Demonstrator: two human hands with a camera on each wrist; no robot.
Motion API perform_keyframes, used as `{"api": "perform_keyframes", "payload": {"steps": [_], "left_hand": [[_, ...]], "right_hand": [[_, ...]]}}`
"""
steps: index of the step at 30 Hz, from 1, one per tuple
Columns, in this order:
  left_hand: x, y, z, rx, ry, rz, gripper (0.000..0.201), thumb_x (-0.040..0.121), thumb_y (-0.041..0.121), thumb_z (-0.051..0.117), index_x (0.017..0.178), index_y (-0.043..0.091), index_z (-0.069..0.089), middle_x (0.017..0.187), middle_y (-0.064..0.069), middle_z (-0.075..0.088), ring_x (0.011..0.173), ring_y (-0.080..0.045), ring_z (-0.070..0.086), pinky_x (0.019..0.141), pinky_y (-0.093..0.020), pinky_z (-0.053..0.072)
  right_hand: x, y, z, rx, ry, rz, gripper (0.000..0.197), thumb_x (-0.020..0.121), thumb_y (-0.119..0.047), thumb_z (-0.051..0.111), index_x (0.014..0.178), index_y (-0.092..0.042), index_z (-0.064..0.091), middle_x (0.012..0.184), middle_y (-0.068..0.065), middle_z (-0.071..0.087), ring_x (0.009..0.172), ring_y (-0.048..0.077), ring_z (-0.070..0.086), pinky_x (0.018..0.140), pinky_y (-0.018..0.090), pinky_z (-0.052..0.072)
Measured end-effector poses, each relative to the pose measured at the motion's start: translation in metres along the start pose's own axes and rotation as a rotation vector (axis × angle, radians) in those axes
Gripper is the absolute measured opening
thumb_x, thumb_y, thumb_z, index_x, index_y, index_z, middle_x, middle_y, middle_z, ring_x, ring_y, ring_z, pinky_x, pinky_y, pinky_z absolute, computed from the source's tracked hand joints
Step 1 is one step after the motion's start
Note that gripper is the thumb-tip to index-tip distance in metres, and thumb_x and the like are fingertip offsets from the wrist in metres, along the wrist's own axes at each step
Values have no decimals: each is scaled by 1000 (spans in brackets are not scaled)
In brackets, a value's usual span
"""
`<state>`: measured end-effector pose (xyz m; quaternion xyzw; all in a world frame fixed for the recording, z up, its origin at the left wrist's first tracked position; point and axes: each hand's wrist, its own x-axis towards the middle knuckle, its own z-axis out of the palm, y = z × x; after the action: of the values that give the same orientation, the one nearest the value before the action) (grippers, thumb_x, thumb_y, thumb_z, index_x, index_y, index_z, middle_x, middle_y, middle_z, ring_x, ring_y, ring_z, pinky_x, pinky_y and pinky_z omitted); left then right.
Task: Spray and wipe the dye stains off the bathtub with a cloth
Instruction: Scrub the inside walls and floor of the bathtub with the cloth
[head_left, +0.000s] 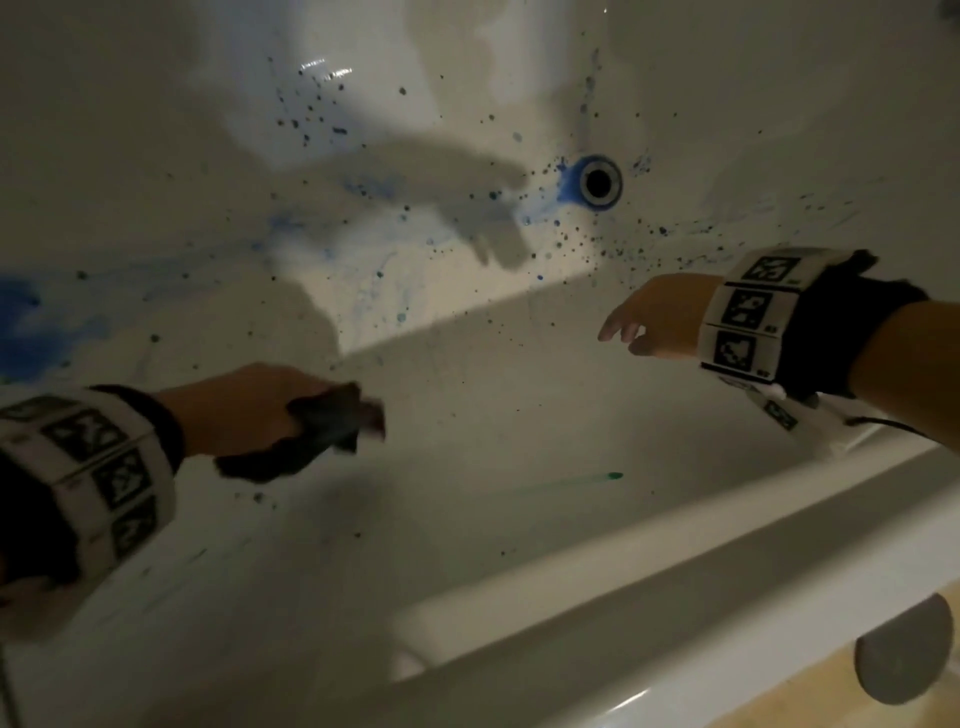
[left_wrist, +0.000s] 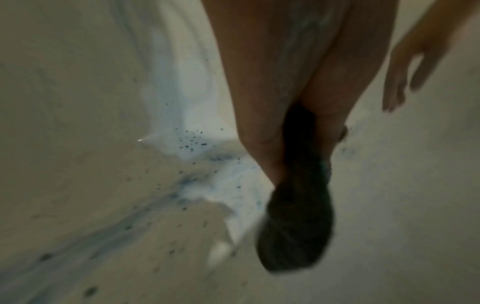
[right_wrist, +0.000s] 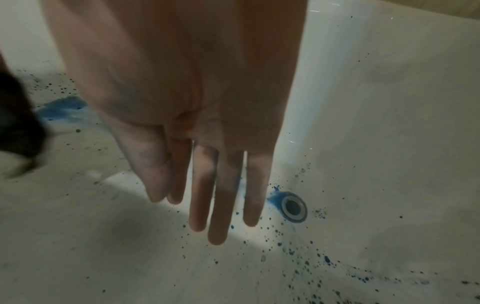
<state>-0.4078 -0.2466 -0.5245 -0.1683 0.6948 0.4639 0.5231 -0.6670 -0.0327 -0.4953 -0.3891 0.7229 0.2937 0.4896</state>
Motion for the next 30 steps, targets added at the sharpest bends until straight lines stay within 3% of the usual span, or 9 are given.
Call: {"api": "perform_keyframes", "payload": {"steps": [3, 5, 7, 11, 16, 19, 23, 27, 30], "left_hand": [[17, 46, 5, 88, 224, 135, 30, 96, 14, 46, 125, 13, 53, 120, -6, 56, 108, -21, 56, 65, -7, 32], [34, 87, 21, 14, 233, 300, 33, 94, 4, 45, 127, 4, 52, 116, -5, 56, 102, -11, 56, 65, -2, 31], [51, 124, 40, 18, 183, 430, 34, 93, 0, 45, 127, 3, 53, 122, -8, 57, 111, -16, 54, 80, -8, 30], [61, 173, 71, 167, 8, 518, 49, 95, -1, 36, 138, 19, 44, 135, -6, 49, 121, -23, 46, 99, -25, 33], [50, 144, 75, 151, -57, 541, 45, 95, 1, 38, 133, 22, 52, 135, -3, 51, 124, -21, 46, 110, -32, 32], [30, 105, 72, 122, -139, 509, 43, 95, 1, 40, 130, 21, 56, 135, -1, 53, 127, -17, 46, 111, -37, 32], [7, 49, 61, -11, -192, 439, 32, 96, 0, 40, 117, 13, 61, 126, 5, 58, 124, -10, 48, 112, -28, 31], [12, -10, 44, 30, -262, 175, 36, 98, 12, 43, 96, 43, 62, 104, 24, 58, 119, -11, 52, 108, -28, 35], [1, -21, 23, 110, -210, -16, 31, 99, 25, 43, 93, 47, 63, 107, 11, 65, 99, -13, 61, 97, -29, 45]], "right_hand": [[2, -5, 0, -5, -5, 2, 40, 97, -11, 41, 135, -22, 46, 142, -2, 43, 130, 15, 39, 105, 22, 28], [2, -7, -2, -16, -2, 4, 40, 98, -12, 40, 136, -23, 45, 145, -2, 39, 132, 15, 37, 105, 22, 27], [2, -6, -6, -36, 6, 19, 40, 98, -13, 39, 137, -24, 44, 146, -1, 39, 130, 15, 39, 102, 21, 30], [1, 3, -12, -52, 18, 79, 40, 99, -15, 37, 138, -24, 43, 147, 1, 36, 130, 17, 39, 100, 22, 30], [-4, 9, -10, -79, 3, 76, 40, 99, -15, 38, 136, -25, 44, 142, -1, 42, 127, 16, 41, 100, 21, 31], [-7, 8, -11, -73, -1, 64, 40, 99, -14, 36, 137, -25, 43, 144, -2, 41, 128, 15, 40, 99, 20, 30], [-4, 7, -14, -42, -4, 46, 41, 98, -11, 36, 136, -24, 44, 147, -1, 36, 133, 16, 34, 104, 21, 24], [1, -3, -14, 2, -3, 13, 40, 97, -11, 39, 134, -23, 46, 144, -3, 40, 134, 14, 33, 106, 20, 22], [4, -16, -15, 14, 17, -16, 40, 97, -10, 39, 135, -23, 46, 143, -4, 41, 133, 13, 33, 104, 18, 21]]}}
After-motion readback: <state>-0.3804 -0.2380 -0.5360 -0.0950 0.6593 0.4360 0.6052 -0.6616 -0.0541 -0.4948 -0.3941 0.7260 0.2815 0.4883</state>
